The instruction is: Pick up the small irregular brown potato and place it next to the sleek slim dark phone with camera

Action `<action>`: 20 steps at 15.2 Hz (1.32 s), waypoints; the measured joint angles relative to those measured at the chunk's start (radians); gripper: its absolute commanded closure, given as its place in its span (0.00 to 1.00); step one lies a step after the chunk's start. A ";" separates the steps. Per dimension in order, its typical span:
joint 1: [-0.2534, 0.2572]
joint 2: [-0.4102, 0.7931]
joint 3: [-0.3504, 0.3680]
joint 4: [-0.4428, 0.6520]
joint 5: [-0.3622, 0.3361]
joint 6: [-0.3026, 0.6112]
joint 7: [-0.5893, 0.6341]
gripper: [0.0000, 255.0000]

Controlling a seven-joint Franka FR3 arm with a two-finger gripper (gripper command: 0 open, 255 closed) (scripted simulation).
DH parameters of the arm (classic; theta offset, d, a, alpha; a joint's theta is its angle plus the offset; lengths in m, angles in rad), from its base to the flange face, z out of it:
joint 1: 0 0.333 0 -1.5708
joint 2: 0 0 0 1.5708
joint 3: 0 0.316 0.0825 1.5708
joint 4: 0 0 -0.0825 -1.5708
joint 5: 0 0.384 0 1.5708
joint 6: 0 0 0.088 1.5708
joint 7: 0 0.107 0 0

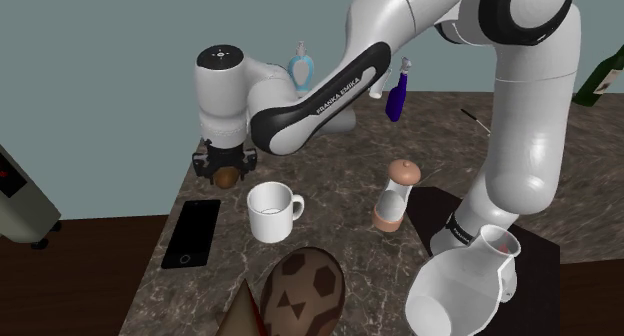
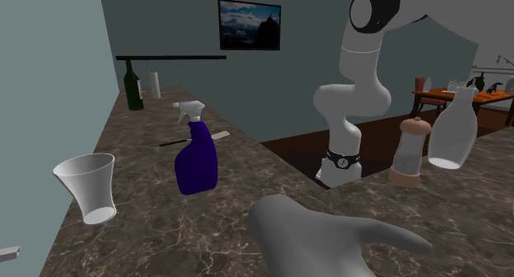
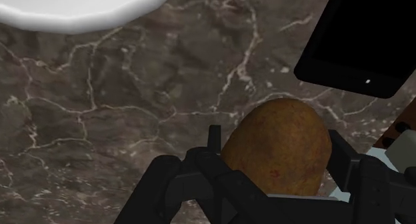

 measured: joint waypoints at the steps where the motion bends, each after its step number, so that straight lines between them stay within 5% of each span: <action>1: 0.005 0.010 -0.005 0.000 -0.011 0.007 0.009 1.00; 10: 0.016 0.035 -0.020 -0.009 -0.040 0.033 0.033 1.00; 11: 0.016 0.035 -0.020 -0.009 -0.040 0.033 0.033 0.00; 20: -0.003 -0.023 0.011 -0.018 0.012 -0.002 0.004 0.00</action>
